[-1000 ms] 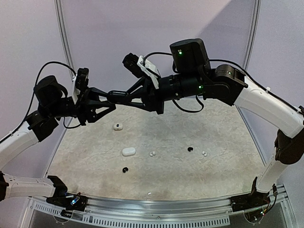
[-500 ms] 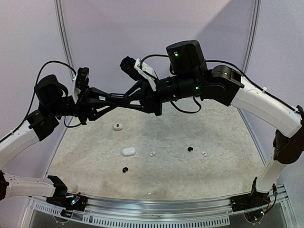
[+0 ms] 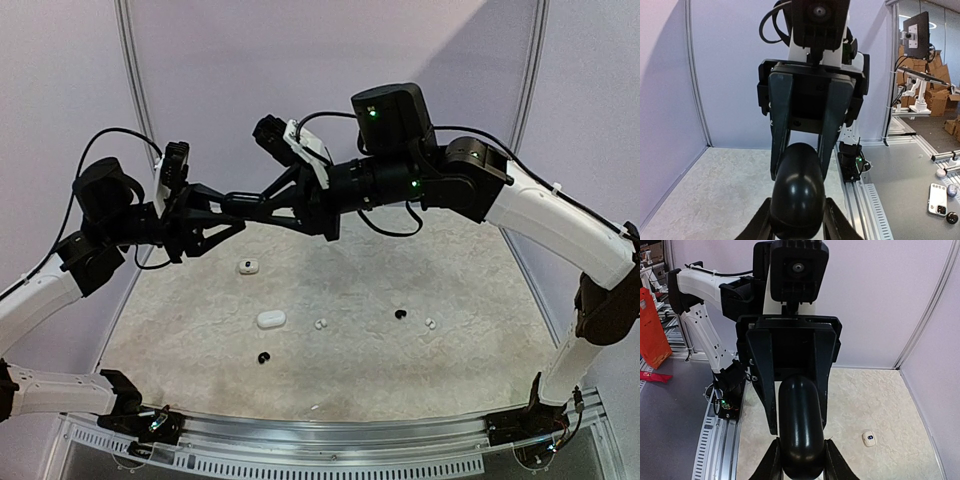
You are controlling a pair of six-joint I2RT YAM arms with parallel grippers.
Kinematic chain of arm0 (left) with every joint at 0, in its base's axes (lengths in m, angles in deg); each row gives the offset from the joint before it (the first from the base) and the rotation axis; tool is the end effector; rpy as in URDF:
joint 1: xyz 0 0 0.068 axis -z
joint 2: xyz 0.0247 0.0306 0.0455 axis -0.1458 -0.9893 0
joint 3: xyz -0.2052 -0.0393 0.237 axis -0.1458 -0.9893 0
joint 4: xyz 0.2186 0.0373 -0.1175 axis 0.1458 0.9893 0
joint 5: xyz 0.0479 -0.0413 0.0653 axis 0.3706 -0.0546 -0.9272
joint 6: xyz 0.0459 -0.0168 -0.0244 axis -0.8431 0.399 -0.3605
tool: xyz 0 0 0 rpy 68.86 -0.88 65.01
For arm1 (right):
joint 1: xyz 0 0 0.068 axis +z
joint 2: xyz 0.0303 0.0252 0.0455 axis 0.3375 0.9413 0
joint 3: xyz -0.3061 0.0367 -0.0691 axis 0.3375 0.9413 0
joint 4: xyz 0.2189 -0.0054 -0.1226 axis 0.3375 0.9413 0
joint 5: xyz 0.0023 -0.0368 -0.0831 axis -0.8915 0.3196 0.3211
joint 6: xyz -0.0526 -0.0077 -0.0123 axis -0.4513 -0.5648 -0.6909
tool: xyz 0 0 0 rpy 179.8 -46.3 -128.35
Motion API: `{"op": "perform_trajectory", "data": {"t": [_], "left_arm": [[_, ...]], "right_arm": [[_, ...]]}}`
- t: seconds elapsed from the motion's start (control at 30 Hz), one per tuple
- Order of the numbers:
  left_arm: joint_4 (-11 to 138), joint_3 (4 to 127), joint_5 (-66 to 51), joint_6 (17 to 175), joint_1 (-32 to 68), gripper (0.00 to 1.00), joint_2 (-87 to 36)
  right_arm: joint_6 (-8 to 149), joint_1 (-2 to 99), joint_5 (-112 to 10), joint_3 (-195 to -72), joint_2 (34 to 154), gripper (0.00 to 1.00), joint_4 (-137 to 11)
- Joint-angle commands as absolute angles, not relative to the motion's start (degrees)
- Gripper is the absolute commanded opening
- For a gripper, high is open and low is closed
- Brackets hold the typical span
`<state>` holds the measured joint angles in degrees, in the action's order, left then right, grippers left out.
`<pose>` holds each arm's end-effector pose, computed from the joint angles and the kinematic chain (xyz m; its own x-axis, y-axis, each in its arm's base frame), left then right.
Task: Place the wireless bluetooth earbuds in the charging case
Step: Pass from the right arm to the left
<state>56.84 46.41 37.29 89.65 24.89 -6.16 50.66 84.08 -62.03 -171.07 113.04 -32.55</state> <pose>0.1358 -0.1241 0.4259 -0.0078 -0.0573 -0.9983 0.9981 0.0612 -0.0113 0.1586 0.3580 0.4947 0.0933 -0.3036 -0.9482 -0.9908 0.0650 -0.1183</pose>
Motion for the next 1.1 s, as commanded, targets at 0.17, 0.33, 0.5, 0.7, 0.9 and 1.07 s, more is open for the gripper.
{"op": "perform_trajectory", "data": {"t": [0.17, 0.33, 0.5, 0.7, 0.9, 1.07], "left_arm": [[57.55, 46.48, 37.03, 89.21, 25.1, 0.28, -5.98], [56.79, 46.44, 37.14, 89.47, 25.1, 0.09, -5.88], [55.81, 46.4, 36.44, 89.69, 25.1, 0.0, -5.52], [57.67, 46.22, 36.39, 86.02, 25.01, 0.0, -5.09], [63.43, 46.99, 36.72, 75.45, 25.1, 0.0, -4.76], [63.78, 47.16, 36.87, 71.34, 25.1, 0.0, -4.64]], "right_arm": [[50.87, 83.78, -63.12, -170.82, 112.48, 0.0, -34.18], [50.97, 83.73, -62.89, -170.74, 112.85, 0.0, -33.5], [50.99, 83.79, -62.03, -170.72, 113.26, 0.0, -32.79], [51.58, 83.77, -60.25, -170.81, 114.1, 0.49, -33.2], [51.87, 83.63, -59.5, -171.26, 115.2, 0.52, -35.16], [51.7, 83.32, -57.34, -172.36, 116.36, 0.52, -34.68]]}}
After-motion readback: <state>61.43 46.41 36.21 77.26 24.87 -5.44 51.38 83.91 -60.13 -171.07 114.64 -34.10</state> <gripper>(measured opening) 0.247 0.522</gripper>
